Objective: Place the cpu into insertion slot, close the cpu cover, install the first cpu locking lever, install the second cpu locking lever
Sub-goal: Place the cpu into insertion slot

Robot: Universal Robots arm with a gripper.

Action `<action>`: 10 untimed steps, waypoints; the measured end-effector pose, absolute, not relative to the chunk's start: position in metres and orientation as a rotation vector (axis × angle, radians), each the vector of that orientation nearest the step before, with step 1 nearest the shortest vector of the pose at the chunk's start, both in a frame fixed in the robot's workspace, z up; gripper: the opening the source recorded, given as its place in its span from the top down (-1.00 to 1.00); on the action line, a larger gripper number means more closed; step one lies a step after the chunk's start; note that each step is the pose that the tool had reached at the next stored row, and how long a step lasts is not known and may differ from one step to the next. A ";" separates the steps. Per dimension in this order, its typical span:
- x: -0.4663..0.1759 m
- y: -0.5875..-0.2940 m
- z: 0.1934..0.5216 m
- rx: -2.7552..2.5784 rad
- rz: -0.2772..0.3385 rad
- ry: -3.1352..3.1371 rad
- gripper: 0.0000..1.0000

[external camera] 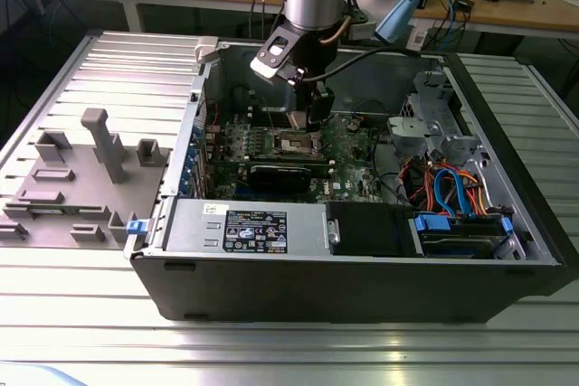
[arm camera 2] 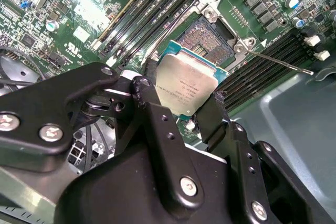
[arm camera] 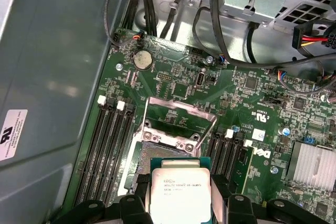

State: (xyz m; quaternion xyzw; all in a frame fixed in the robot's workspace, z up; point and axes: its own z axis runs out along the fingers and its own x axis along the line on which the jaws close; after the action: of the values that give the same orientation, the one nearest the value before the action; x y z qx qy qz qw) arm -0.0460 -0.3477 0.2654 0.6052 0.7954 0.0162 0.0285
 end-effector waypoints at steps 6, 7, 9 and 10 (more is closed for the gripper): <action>-0.046 -0.348 0.265 1.869 0.050 2.454 -0.08; -0.046 -0.348 0.265 1.869 0.050 2.453 -0.08; -0.046 -0.348 0.265 1.871 0.050 2.452 -0.08; -0.046 -0.347 0.265 1.877 0.050 2.448 -0.08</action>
State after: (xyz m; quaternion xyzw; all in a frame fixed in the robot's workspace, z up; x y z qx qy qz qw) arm -0.0460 -0.3472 0.2646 0.6082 0.7931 0.0163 0.0285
